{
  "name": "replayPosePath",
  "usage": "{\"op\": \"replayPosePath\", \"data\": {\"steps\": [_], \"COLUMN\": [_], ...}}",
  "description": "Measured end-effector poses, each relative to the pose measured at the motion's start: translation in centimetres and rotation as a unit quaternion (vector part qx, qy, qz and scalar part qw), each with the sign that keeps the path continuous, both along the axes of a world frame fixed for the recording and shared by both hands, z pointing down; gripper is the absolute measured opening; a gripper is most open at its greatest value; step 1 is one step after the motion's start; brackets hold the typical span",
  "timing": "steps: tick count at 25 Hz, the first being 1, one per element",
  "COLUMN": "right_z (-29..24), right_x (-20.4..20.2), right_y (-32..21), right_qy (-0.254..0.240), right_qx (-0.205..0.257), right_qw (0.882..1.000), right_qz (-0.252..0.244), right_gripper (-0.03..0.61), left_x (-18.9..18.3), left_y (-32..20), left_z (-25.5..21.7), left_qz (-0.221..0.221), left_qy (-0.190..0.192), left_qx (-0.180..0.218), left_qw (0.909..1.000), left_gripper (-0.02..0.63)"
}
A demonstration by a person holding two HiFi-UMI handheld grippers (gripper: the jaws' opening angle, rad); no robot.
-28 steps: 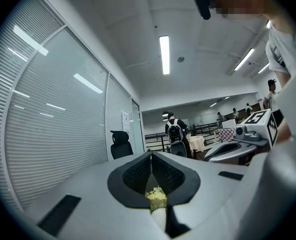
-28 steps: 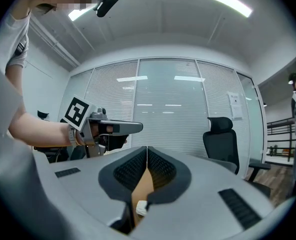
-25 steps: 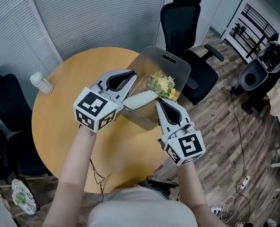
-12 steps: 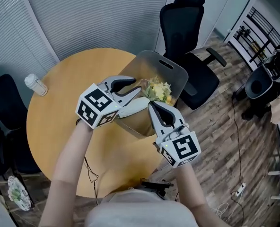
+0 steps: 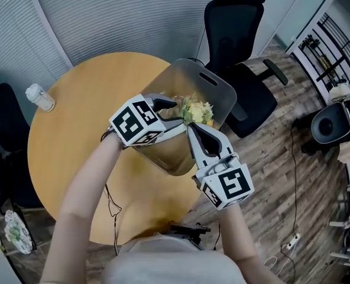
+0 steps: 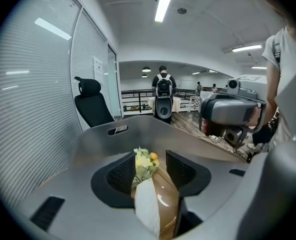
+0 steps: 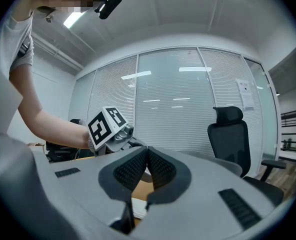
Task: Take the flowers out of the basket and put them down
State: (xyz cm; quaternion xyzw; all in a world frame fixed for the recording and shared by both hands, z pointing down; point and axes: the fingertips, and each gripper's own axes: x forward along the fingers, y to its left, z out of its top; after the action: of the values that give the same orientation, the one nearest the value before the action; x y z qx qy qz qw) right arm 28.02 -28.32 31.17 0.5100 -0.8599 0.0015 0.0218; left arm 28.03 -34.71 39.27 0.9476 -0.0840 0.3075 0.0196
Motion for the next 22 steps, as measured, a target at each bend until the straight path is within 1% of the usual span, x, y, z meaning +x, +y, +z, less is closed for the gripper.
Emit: {"op": "replayPosePath", "data": {"steps": [4, 9, 11, 13, 16, 19, 22], "right_z": [0.1, 0.1, 0.2, 0.2, 0.3, 0.2, 0.1], "right_x": [0.5, 1.7, 2.4, 3.4, 4.6, 5.1, 5.2], "right_y": [-0.7, -1.6, -1.9, -2.2, -2.6, -2.6, -2.5], "right_qy": [-0.005, -0.016, -0.021, -0.03, -0.041, -0.046, -0.051], "right_qx": [-0.001, -0.004, -0.005, -0.007, -0.011, -0.011, -0.011], "right_qw": [1.0, 1.0, 1.0, 0.999, 0.998, 0.998, 0.998], "right_qz": [-0.002, 0.01, 0.018, 0.029, 0.043, 0.049, 0.047], "right_gripper": [0.026, 0.026, 0.026, 0.026, 0.026, 0.026, 0.026], "left_x": [0.9, 1.5, 1.6, 1.5, 1.2, 0.6, 0.2], "left_y": [-0.5, -0.9, -1.1, -1.1, -0.8, -0.9, -0.8], "left_z": [2.2, 5.3, 7.0, 8.8, 11.0, 13.0, 14.7], "left_qz": [0.017, 0.037, 0.049, 0.059, 0.068, 0.068, 0.072], "left_qy": [-0.048, -0.108, -0.14, -0.17, -0.205, -0.24, -0.271], "left_qx": [-0.002, -0.025, -0.031, -0.04, -0.057, -0.061, -0.067], "left_qw": [0.9987, 0.9931, 0.9884, 0.9828, 0.9748, 0.9663, 0.9574], "left_gripper": [0.199, 0.213, 0.227, 0.227, 0.244, 0.266, 0.269]}}
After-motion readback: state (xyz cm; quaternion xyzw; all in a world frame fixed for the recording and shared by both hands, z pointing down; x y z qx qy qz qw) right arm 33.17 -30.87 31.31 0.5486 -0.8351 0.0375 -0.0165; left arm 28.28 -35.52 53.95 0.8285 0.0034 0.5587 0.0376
